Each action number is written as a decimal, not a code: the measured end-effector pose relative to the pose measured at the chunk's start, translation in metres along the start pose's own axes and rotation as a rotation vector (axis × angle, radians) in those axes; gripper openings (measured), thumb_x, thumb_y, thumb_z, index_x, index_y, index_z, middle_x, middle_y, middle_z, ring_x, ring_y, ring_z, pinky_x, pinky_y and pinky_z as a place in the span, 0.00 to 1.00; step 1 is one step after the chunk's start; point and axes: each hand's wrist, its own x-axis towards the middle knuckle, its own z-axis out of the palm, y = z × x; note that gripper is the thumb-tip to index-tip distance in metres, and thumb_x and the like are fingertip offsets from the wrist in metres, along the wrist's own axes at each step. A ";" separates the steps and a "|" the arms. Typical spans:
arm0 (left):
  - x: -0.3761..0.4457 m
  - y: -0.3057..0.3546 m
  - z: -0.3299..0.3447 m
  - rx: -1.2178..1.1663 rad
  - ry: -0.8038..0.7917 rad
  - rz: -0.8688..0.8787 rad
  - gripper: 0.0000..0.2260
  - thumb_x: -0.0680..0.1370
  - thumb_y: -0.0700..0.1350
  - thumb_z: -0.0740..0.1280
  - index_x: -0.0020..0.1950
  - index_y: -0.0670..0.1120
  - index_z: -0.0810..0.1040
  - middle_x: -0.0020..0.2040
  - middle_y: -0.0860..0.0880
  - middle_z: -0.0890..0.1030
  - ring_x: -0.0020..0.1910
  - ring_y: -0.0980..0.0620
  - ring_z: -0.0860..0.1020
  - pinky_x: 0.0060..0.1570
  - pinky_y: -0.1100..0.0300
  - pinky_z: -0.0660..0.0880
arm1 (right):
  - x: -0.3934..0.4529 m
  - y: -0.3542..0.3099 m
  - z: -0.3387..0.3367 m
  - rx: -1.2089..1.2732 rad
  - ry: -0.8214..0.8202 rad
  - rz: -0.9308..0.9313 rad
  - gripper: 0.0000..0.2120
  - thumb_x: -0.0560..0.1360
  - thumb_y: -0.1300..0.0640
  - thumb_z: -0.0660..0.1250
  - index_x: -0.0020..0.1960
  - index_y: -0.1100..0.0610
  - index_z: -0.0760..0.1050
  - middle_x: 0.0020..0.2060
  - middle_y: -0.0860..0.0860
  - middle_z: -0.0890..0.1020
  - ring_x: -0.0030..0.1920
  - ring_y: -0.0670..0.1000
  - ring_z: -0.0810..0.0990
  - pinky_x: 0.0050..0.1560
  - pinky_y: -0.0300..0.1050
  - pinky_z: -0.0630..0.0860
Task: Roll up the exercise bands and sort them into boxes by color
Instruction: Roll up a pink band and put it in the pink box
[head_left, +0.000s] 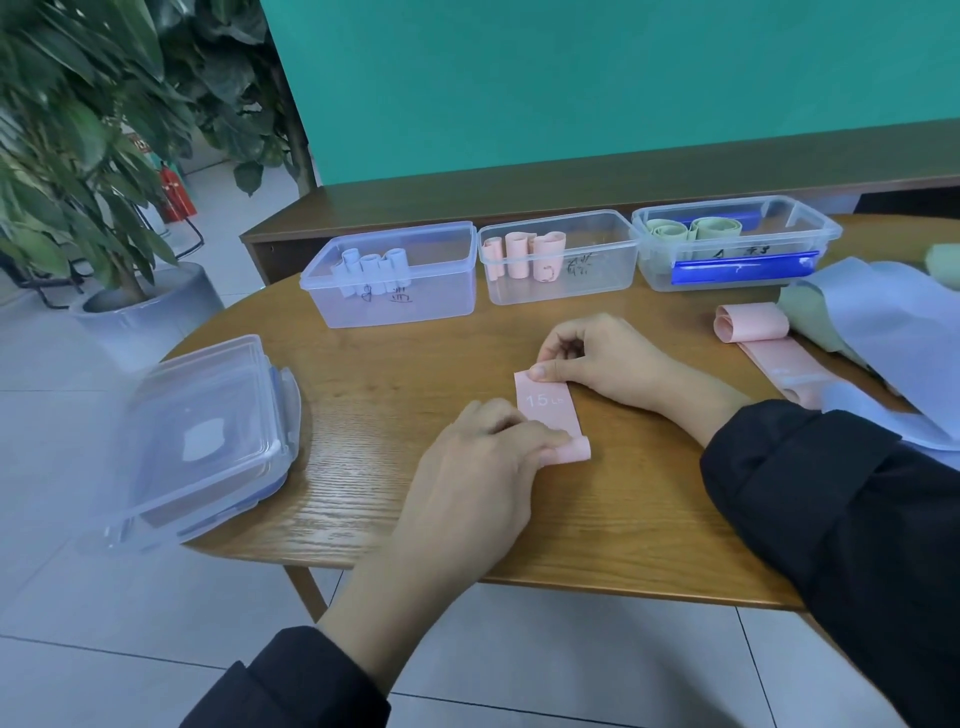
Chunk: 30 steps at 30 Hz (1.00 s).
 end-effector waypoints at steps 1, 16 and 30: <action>0.000 0.000 0.001 0.015 -0.007 0.017 0.14 0.83 0.56 0.60 0.56 0.54 0.84 0.49 0.55 0.80 0.49 0.51 0.74 0.44 0.48 0.78 | 0.000 0.000 0.000 0.003 0.001 0.000 0.07 0.72 0.49 0.77 0.44 0.53 0.85 0.37 0.46 0.82 0.36 0.39 0.74 0.39 0.30 0.70; 0.031 0.005 0.000 0.422 -0.270 -0.135 0.22 0.85 0.61 0.47 0.70 0.60 0.76 0.82 0.46 0.59 0.73 0.43 0.65 0.64 0.42 0.64 | 0.000 0.000 -0.001 0.010 0.001 -0.015 0.07 0.72 0.50 0.77 0.44 0.53 0.84 0.35 0.43 0.82 0.36 0.37 0.75 0.38 0.29 0.71; 0.047 0.002 0.016 0.314 -0.251 -0.448 0.26 0.83 0.65 0.47 0.78 0.55 0.56 0.77 0.44 0.57 0.75 0.42 0.58 0.74 0.39 0.52 | 0.000 0.003 -0.005 0.166 -0.003 0.025 0.04 0.72 0.53 0.78 0.43 0.53 0.85 0.40 0.46 0.86 0.40 0.41 0.79 0.42 0.31 0.74</action>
